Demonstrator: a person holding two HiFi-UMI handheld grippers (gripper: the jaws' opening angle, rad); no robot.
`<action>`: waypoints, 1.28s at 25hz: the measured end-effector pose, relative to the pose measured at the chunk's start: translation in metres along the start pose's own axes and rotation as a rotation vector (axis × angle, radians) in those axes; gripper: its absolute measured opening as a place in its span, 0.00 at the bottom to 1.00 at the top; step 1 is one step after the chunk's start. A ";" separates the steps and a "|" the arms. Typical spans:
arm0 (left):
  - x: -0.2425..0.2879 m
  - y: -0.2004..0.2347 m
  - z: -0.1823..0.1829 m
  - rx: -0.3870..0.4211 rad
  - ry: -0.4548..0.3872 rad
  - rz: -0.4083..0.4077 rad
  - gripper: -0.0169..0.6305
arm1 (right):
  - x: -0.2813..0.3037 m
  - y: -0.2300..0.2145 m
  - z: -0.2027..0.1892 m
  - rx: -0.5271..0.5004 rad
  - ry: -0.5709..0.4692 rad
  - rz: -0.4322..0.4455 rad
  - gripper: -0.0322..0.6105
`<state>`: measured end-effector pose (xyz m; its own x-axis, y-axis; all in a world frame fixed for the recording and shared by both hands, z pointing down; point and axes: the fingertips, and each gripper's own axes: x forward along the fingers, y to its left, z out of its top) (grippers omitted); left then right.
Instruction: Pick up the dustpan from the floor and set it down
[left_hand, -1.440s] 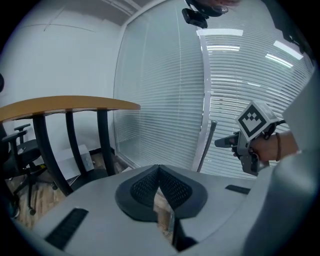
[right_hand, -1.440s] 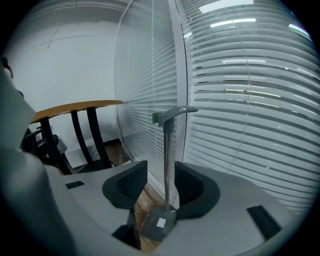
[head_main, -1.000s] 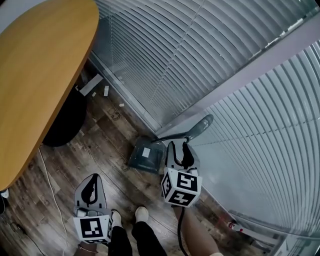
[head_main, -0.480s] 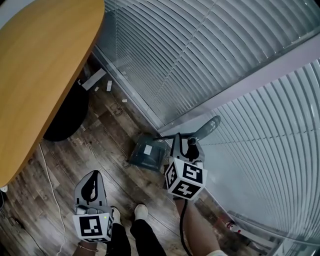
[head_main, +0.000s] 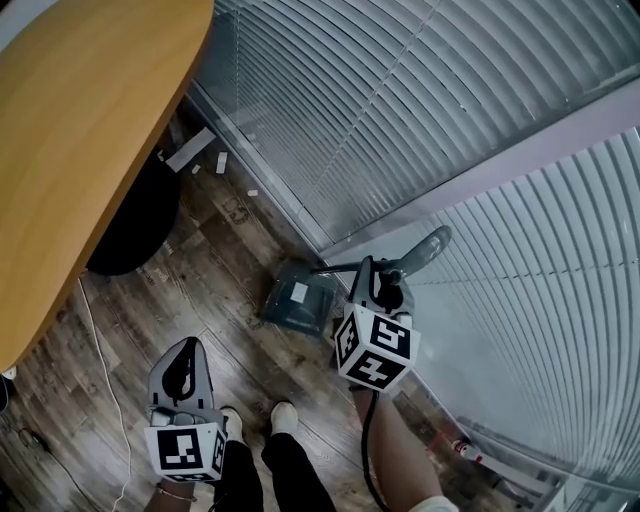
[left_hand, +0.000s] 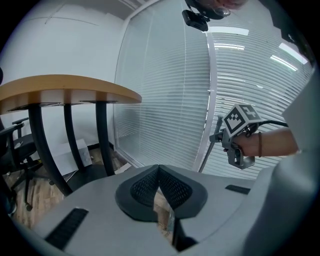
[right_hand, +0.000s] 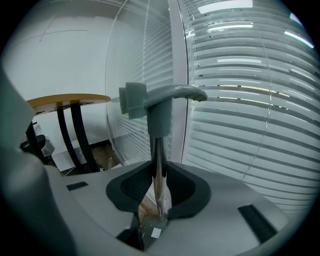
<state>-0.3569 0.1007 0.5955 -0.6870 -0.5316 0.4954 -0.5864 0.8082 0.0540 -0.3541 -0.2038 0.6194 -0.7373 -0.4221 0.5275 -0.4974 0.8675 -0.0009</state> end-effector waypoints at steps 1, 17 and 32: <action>0.000 0.000 -0.001 0.003 0.001 -0.002 0.05 | 0.000 0.000 0.000 -0.002 0.000 -0.002 0.21; -0.011 0.000 -0.004 0.010 0.002 -0.022 0.05 | -0.027 -0.001 -0.006 0.004 0.003 -0.019 0.21; -0.035 -0.009 0.012 0.068 -0.054 -0.101 0.05 | -0.094 -0.007 -0.006 0.031 -0.046 -0.060 0.21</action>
<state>-0.3326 0.1091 0.5674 -0.6441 -0.6238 0.4427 -0.6804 0.7317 0.0411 -0.2789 -0.1684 0.5752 -0.7253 -0.4854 0.4882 -0.5548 0.8320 0.0028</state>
